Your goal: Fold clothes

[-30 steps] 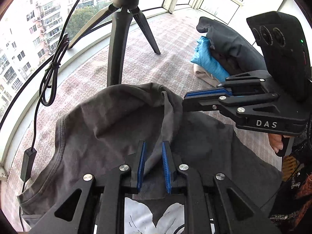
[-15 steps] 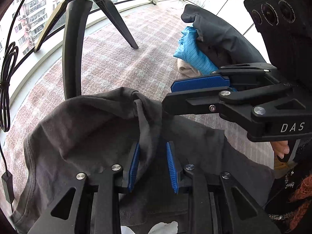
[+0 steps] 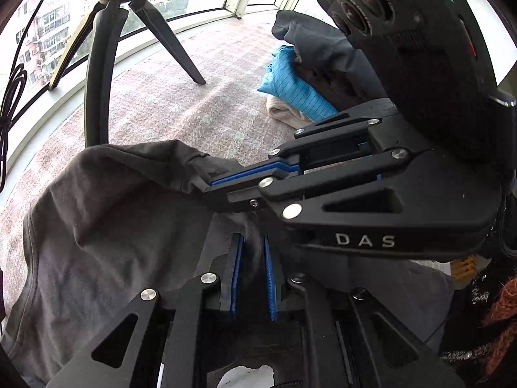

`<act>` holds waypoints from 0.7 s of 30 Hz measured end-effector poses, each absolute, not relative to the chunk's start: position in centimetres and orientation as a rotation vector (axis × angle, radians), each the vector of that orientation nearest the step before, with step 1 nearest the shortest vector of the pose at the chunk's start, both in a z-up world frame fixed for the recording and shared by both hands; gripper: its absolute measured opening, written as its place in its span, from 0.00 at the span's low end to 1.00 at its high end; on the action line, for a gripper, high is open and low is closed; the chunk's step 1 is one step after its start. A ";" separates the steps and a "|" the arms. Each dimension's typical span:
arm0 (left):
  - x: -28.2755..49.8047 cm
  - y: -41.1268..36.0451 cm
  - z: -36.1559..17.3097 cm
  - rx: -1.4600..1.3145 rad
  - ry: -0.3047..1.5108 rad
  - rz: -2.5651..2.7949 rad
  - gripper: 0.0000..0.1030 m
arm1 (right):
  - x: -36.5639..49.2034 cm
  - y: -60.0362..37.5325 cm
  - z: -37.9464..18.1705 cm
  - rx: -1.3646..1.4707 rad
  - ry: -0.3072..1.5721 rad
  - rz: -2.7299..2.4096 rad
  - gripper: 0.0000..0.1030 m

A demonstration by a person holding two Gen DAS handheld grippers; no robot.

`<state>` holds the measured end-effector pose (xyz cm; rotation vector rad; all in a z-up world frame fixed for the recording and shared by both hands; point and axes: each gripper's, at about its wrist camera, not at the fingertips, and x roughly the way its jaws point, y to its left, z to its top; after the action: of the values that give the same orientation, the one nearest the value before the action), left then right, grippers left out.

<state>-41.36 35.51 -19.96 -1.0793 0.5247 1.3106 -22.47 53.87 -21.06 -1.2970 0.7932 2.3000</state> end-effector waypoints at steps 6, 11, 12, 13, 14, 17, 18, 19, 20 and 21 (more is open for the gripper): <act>-44.9 35.1 -19.5 -1.135 0.512 1.394 0.16 | -21.2 53.6 -18.6 -1.199 0.733 2.361 0.03; -44.6 37.6 -20.0 -1.155 0.595 1.347 0.16 | -20.9 53.0 -17.4 -1.161 0.679 2.395 0.03; -44.2 37.3 -19.7 -1.136 0.597 1.333 0.16 | -20.8 53.0 -17.4 -1.162 0.679 2.390 0.03; -43.7 37.0 -19.4 -1.115 0.598 1.319 0.16 | -20.7 53.0 -17.4 -1.163 0.679 2.384 0.03; -43.3 36.7 -19.3 -1.107 0.608 1.315 0.16 | -20.6 53.4 -17.6 -1.169 0.697 2.374 0.04; -42.6 36.7 -19.6 -1.103 0.639 1.317 0.16 | -20.5 54.6 -18.4 -1.191 0.803 2.324 0.14; -42.6 36.8 -19.6 -1.096 0.647 1.327 0.16 | -20.6 55.0 -18.6 -1.189 0.855 2.308 0.18; -42.7 36.8 -19.6 -1.088 0.645 1.337 0.18 | -20.7 55.2 -18.7 -1.184 0.890 2.308 0.20; -42.9 36.9 -19.5 -1.079 0.641 1.348 0.21 | -20.8 55.4 -18.7 -1.181 0.922 2.306 0.20; -43.1 36.9 -19.4 -1.071 0.637 1.359 0.23 | -21.1 55.4 -18.6 -1.192 0.913 2.295 0.21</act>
<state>-43.07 36.88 -19.44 -1.0711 0.6369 1.3592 -21.11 55.38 -18.61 -1.1923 0.9135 2.2954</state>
